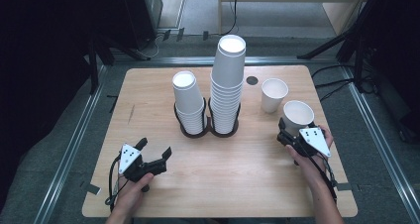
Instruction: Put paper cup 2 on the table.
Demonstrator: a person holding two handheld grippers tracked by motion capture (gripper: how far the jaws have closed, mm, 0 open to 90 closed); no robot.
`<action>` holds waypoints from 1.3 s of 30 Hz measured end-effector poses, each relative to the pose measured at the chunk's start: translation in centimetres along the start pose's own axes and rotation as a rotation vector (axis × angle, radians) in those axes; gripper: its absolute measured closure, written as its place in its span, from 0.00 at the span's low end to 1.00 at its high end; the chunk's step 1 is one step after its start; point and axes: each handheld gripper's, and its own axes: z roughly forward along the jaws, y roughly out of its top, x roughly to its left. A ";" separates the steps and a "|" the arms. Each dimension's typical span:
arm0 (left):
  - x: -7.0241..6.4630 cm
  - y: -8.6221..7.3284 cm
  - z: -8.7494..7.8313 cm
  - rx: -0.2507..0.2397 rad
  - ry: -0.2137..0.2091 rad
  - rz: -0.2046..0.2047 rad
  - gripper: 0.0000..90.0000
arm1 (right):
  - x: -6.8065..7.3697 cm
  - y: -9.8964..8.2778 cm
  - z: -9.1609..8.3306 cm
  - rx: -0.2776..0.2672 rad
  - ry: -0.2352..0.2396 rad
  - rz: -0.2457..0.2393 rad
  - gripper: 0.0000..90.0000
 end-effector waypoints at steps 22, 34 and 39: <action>0.1 -0.1 0.1 0.010 0.002 0.005 0.03 | 0.1 -1.5 0.7 0.135 0.035 -0.047 0.16; -0.1 -0.1 0.1 0.011 -0.002 0.007 0.03 | 0.0 -1.6 0.9 0.156 0.016 -0.064 0.15; -0.1 -0.1 0.1 0.008 0.000 0.009 0.03 | -0.2 -1.4 0.8 0.190 0.031 -0.046 0.14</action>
